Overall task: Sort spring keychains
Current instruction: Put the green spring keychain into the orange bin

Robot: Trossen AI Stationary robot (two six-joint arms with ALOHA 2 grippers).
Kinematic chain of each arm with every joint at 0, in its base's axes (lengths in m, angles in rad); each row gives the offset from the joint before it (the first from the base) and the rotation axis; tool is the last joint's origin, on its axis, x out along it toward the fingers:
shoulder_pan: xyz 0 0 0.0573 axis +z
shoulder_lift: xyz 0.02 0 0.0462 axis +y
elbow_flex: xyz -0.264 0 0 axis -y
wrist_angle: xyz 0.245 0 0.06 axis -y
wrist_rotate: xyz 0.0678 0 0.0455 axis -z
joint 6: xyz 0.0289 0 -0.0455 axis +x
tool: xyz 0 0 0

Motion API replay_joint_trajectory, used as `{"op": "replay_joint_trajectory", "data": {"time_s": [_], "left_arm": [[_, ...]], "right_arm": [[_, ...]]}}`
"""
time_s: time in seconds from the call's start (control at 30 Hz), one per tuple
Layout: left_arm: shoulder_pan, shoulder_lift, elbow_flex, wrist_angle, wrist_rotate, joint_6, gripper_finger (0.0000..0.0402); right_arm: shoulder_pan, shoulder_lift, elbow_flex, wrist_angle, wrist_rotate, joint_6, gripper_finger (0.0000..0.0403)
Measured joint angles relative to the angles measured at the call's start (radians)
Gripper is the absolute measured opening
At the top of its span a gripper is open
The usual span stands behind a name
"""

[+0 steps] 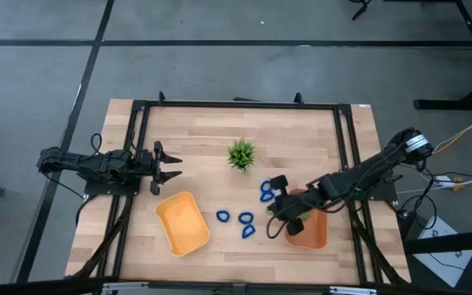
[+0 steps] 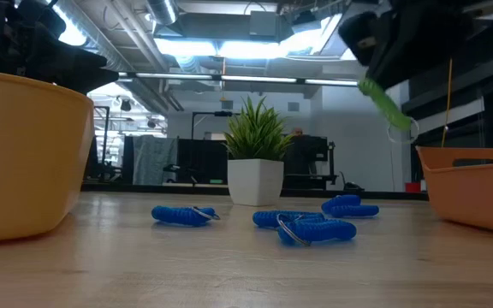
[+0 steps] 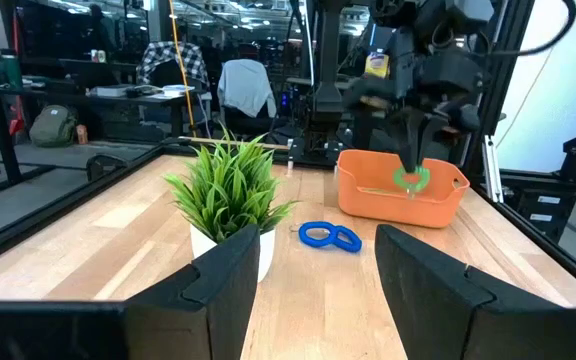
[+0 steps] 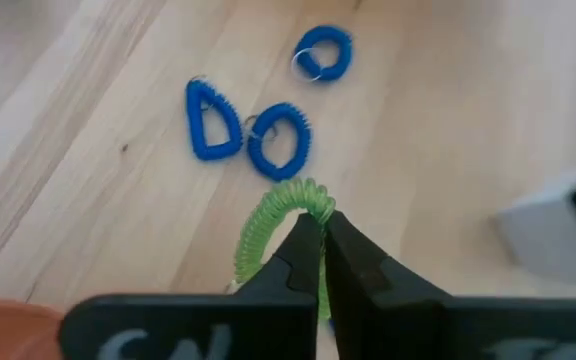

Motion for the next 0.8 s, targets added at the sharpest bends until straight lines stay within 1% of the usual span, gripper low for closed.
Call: {"op": "replay_joint_trajectory", "data": {"time_s": [0.2,0.43,0.6,0.8], "left_arm": [[0.000,0.000,0.000,0.000,0.000,0.000,0.0196],[0.000,0.000,0.000,0.000,0.000,0.000,0.0196],[0.000,0.000,0.000,0.000,0.000,0.000,0.0196],[0.000,0.000,0.000,0.000,0.000,0.000,0.0196]], "right_arm": [[0.030,-0.088,-0.044,0.042,0.078,0.031,0.0005],[0.071,-0.146,-0.088,0.044,0.154,0.096,0.0005],[0.105,-0.173,-0.106,0.020,0.200,0.163,0.0005],[0.158,-0.176,-0.107,-0.049,0.259,0.267,0.0005]]}}
